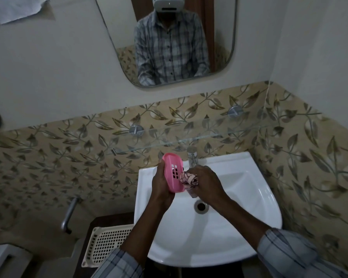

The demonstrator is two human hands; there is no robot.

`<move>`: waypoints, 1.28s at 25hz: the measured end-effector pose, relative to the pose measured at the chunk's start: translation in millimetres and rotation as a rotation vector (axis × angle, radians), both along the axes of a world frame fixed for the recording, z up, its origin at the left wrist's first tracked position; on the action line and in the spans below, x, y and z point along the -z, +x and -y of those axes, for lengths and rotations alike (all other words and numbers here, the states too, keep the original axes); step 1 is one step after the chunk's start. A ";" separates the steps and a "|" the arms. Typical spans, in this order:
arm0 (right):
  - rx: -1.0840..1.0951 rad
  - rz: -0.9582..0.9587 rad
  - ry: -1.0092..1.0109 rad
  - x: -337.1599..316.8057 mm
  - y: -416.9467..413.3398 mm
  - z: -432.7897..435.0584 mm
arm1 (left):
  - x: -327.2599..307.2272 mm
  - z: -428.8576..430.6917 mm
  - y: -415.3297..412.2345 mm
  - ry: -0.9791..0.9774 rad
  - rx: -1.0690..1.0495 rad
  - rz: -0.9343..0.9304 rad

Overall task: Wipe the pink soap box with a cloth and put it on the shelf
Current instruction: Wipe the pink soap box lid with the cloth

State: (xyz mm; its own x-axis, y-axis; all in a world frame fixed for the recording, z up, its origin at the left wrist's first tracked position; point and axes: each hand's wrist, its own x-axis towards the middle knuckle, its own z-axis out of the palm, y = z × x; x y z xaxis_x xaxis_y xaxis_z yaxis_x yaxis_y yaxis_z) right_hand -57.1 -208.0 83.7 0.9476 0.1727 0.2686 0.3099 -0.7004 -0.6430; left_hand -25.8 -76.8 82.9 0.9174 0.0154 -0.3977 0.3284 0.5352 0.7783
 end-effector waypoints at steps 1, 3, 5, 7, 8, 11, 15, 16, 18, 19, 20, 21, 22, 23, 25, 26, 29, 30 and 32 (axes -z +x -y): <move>-0.017 0.038 0.013 2.6 -0.9 3.2 | 1.0 -1.0 1.5 -0.010 -0.012 -0.011; -0.085 0.145 0.007 8.5 -2.1 0.6 | -0.2 -1.2 5.5 -0.032 -0.013 -0.001; -0.040 0.168 -0.016 11.4 -1.4 0.5 | -0.2 -1.1 6.0 -0.023 0.021 0.022; -0.057 0.193 0.019 14.4 -7.3 -2.6 | 1.9 -2.7 4.6 -0.023 -0.003 0.000; -0.088 0.211 0.022 14.5 -6.6 -3.1 | 2.5 -2.4 5.1 -0.020 -0.010 -0.003; 0.015 0.173 0.075 12.9 -5.6 -1.3 | 0.3 -0.4 2.7 0.000 0.007 0.010; -0.101 0.306 0.084 12.3 -2.7 8.6 | -1.8 1.5 2.1 -0.054 0.015 -0.039; -0.055 0.280 0.113 8.0 -0.1 9.9 | -1.2 2.5 1.9 -0.036 0.012 -0.038; -0.029 0.228 0.174 5.3 -3.3 -1.4 | 2.8 5.0 0.5 0.044 -0.023 -0.006; -0.019 0.149 0.277 2.4 -4.2 -7.3 | 4.3 6.8 1.3 0.123 -0.031 0.051; 0.035 0.040 0.422 1.1 -4.6 -13.1 | 4.2 8.3 1.4 0.200 -0.019 0.103; 0.096 -0.048 0.530 0.2 -6.2 -16.7 | 3.8 8.8 1.9 0.258 -0.006 0.139; 0.111 -0.065 0.553 -0.5 -8.7 -17.4 | 3.4 8.3 2.3 0.268 -0.007 0.150; 0.064 -0.037 0.480 -0.2 -9.5 -14.0 | 2.4 7.3 1.6 0.240 -0.019 0.142; -0.062 0.029 0.298 -1.7 -2.5 -4.1 | 0.7 7.3 -1.5 0.166 0.001 0.110; -0.029 0.084 0.216 -5.7 4.1 -2.1 | -0.1 9.1 -3.6 0.145 0.046 0.093; 0.056 0.078 0.167 -9.2 12.3 -5.0 | 3.6 9.2 -4.5 0.108 0.115 0.008; -0.055 0.018 0.195 -7.4 11.3 -3.1 | 1.8 4.0 -4.2 0.065 0.127 -0.043; -0.144 -0.196 0.541 -6.0 9.8 12.4 | -2.9 -11.9 -2.7 -0.036 0.170 -0.106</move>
